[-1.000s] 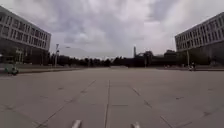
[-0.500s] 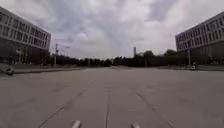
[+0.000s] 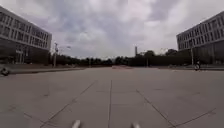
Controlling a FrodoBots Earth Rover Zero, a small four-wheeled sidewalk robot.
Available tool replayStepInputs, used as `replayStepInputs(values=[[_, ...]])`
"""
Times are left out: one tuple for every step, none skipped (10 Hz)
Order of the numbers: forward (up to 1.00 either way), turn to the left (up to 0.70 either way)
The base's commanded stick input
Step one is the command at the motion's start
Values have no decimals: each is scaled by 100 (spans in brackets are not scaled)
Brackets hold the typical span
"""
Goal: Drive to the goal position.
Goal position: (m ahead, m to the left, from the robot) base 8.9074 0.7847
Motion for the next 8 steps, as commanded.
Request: replayStepInputs(values=[[85, 0], [85, 0], [85, -20], [85, -27], [85, -16], [85, -8], [85, 0], [85, 0]])
